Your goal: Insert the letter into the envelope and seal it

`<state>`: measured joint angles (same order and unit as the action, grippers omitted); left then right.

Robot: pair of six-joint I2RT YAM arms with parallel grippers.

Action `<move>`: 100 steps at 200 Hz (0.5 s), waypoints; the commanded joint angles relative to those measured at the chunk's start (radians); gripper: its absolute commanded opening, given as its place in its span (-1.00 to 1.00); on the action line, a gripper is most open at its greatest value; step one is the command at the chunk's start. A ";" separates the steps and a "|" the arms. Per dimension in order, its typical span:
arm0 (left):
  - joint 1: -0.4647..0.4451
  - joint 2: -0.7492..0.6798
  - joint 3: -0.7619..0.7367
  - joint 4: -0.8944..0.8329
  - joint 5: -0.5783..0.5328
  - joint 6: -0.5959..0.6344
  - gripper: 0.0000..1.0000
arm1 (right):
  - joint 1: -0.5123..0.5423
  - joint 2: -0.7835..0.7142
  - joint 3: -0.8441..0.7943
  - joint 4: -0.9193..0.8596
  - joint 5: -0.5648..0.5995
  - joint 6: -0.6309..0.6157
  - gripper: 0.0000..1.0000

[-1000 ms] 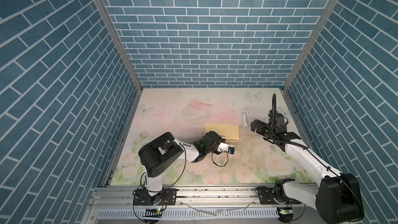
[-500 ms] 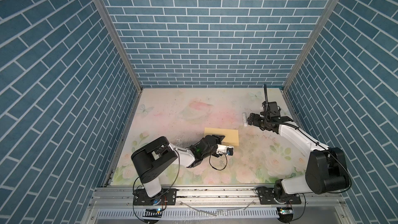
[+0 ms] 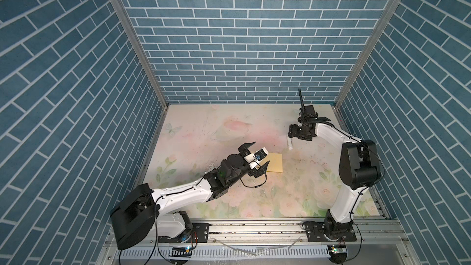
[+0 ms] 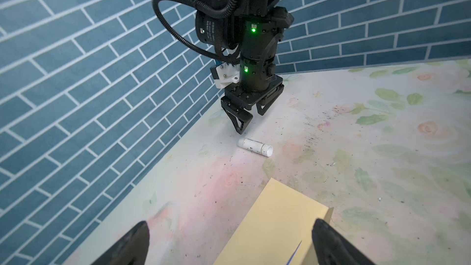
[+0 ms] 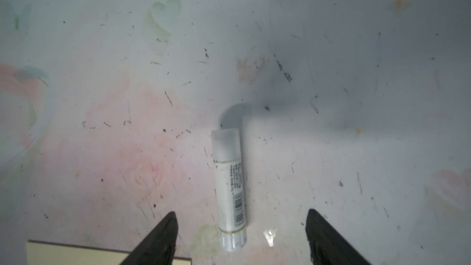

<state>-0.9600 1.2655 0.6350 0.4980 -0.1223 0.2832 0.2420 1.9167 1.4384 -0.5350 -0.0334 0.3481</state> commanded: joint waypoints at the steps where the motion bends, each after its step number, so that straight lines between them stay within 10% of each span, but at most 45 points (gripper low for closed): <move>1: 0.018 -0.018 0.049 -0.186 -0.044 -0.215 0.99 | 0.009 0.069 0.098 -0.085 0.032 -0.046 0.52; 100: 0.115 0.047 0.186 -0.468 -0.017 -0.490 0.99 | 0.065 0.245 0.271 -0.193 0.078 -0.068 0.08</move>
<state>-0.8532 1.2957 0.7784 0.1402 -0.1303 -0.1223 0.2893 2.1258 1.6508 -0.6487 0.0017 0.3065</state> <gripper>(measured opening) 0.996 0.572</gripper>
